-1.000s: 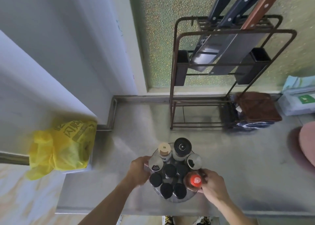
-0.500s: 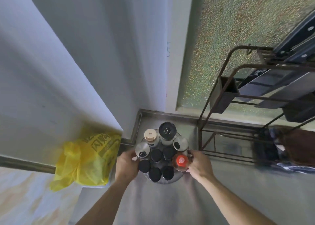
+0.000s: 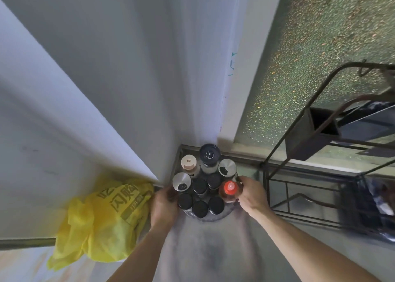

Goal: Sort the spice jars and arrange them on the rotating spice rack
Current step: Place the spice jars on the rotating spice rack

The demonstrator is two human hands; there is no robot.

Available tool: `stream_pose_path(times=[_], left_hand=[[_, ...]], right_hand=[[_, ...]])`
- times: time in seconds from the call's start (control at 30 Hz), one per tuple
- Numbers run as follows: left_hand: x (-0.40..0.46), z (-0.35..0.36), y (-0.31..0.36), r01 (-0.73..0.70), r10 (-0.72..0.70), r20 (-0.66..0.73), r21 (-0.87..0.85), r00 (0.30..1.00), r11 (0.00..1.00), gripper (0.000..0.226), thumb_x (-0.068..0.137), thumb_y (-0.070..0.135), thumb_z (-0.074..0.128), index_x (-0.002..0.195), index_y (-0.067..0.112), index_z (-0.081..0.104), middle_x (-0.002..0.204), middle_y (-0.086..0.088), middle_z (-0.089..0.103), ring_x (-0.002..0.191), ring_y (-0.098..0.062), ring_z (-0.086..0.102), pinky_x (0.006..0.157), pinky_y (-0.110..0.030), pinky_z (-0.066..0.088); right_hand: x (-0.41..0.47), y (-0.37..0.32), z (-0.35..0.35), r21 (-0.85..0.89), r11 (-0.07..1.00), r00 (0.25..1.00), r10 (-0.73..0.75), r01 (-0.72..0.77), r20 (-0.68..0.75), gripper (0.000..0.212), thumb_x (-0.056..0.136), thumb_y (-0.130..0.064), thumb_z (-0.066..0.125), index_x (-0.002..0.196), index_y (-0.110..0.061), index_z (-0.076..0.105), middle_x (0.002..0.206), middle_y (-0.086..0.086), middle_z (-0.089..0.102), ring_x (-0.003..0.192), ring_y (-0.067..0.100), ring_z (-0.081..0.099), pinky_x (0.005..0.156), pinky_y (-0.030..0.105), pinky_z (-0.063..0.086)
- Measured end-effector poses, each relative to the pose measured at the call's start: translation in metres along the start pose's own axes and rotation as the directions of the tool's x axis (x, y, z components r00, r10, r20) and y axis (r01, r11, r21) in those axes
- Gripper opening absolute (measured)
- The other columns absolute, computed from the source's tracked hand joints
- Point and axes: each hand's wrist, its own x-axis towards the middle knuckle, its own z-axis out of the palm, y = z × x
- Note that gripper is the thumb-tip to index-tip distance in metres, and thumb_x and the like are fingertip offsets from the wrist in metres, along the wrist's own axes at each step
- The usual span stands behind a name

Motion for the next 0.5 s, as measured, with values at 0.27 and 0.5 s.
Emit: stream_pose_path(times=[0.27, 0.5], left_hand=[[0.0, 0.006, 0.002, -0.053, 0.055, -0.03, 0.055, 0.998, 0.997, 0.028, 0.088, 0.002, 0.061, 0.096, 0.026, 0.073, 0.079, 0.014, 0.073, 0.077, 0.01, 0.065, 0.061, -0.005, 0.043], [-0.01, 0.004, -0.003, -0.187, 0.191, 0.014, 0.268, 0.982, 0.945, 0.038, 0.09, 0.009, 0.057, 0.123, 0.028, 0.059, 0.09, -0.001, 0.073, 0.079, -0.023, 0.07, 0.067, -0.031, 0.055]], right_hand=[[0.0, 0.007, 0.01, -0.02, 1.0, 0.999, -0.015, 0.015, -0.037, 0.018, 0.095, -0.017, 0.051, 0.081, -0.012, 0.061, 0.087, 0.01, 0.072, 0.079, 0.031, 0.066, 0.061, 0.032, 0.045], [-0.014, 0.01, 0.012, 0.012, 0.999, 0.998, -0.049, 0.05, -0.048, 0.013, 0.095, -0.017, 0.047, 0.099, -0.012, 0.059, 0.091, 0.01, 0.072, 0.086, 0.034, 0.067, 0.068, 0.036, 0.051]])
